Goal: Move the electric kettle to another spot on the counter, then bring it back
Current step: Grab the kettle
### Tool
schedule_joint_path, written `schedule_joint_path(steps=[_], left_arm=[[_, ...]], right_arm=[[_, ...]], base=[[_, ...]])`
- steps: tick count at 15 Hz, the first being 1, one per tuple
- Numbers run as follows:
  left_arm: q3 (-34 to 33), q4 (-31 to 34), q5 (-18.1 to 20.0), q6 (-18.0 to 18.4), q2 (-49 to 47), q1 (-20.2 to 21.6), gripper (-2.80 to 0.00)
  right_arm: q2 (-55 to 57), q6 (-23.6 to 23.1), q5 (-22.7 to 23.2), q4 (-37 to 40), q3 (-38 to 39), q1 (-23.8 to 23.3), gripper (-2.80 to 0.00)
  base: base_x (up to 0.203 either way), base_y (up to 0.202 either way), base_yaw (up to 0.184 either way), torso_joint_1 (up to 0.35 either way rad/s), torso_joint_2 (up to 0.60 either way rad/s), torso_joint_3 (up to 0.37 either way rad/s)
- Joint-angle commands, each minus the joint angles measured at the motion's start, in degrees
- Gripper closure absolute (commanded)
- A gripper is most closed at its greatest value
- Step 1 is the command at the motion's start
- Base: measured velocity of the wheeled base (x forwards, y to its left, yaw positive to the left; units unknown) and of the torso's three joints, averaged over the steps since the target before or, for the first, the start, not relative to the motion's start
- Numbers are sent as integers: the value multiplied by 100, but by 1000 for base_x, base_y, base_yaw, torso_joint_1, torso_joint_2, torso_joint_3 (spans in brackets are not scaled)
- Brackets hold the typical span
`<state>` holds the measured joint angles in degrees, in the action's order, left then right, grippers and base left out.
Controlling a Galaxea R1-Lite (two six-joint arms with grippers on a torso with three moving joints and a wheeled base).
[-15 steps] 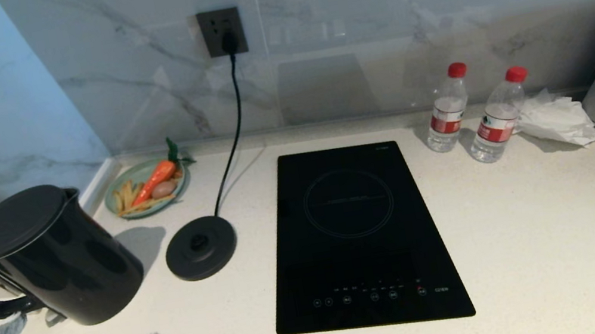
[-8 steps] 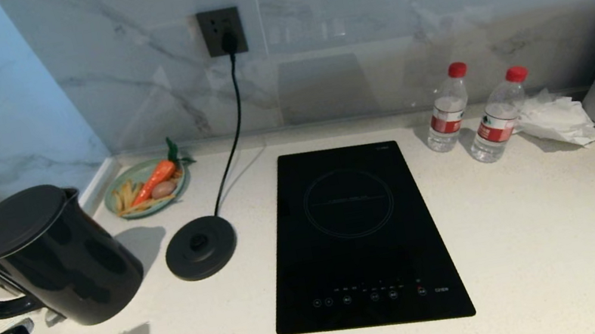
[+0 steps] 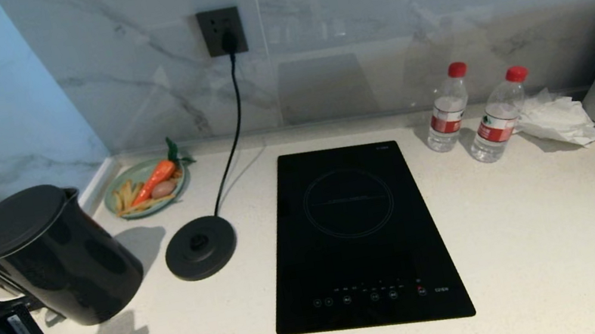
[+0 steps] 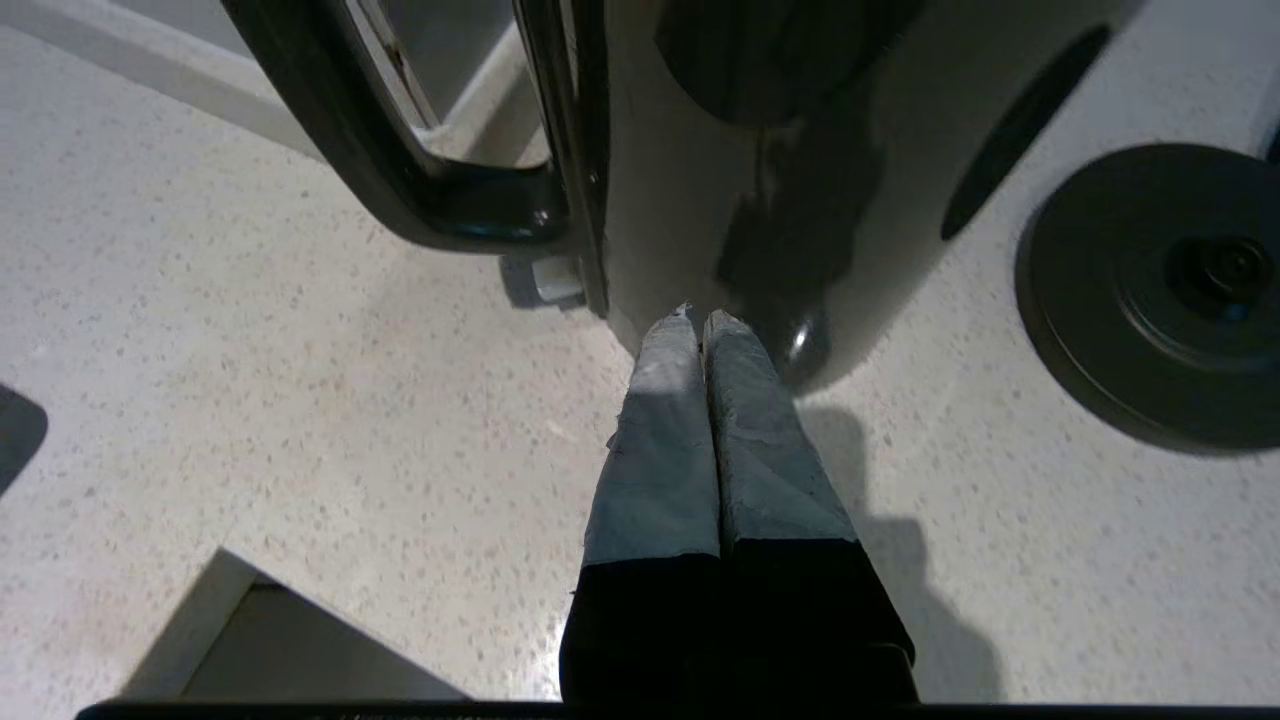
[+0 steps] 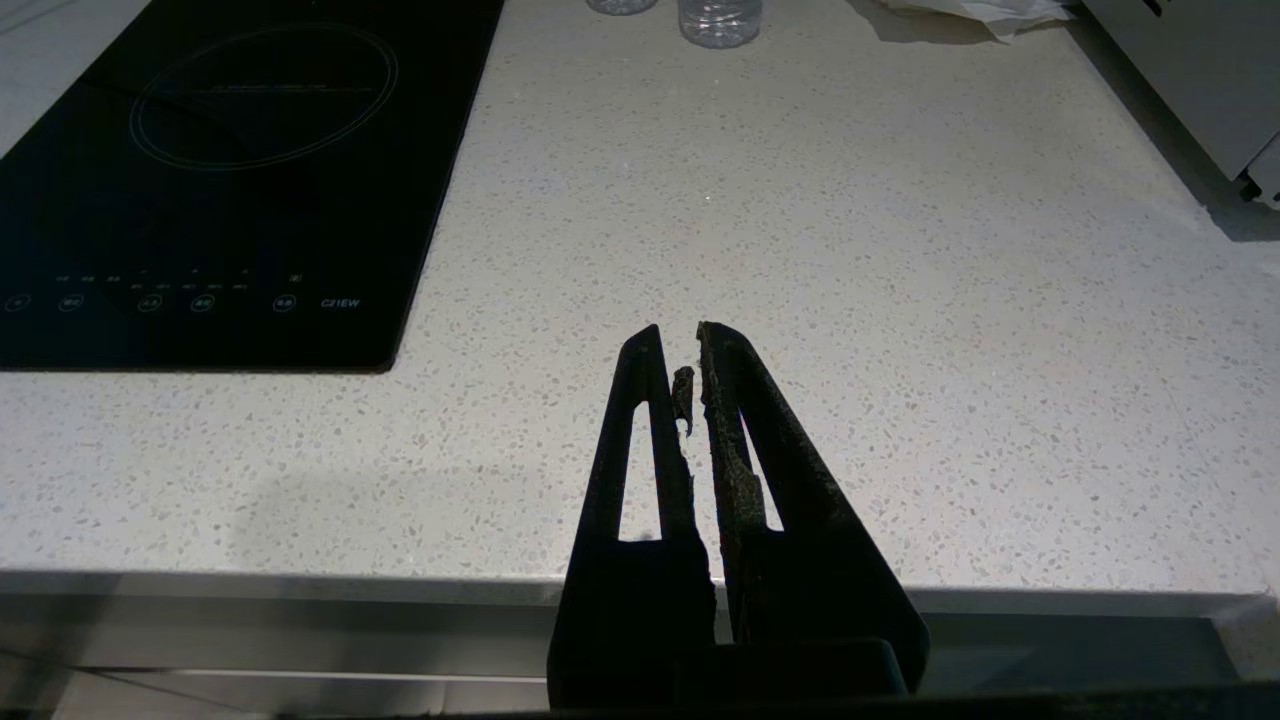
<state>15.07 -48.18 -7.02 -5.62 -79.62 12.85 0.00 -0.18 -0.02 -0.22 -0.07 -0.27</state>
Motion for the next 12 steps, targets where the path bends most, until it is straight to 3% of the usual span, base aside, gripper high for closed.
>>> schedule_joint_path(steps=[1, 6, 12], left_arm=[[37, -279, -10, -1, -528, 95, 0], [30, -285, 61, 22, -358, 306, 0], [389, -280, 455, 158, -430, 1007, 0]], right_arm=[[0, 0, 2, -4, -1, 0, 0], [0, 0, 2, -4, -1, 0, 0], [0, 0, 2, -4, -1, 0, 0]], base=[[0, 0, 0, 0, 0, 0], [0, 0, 0, 0, 0, 0], [0, 0, 0, 0, 0, 0]])
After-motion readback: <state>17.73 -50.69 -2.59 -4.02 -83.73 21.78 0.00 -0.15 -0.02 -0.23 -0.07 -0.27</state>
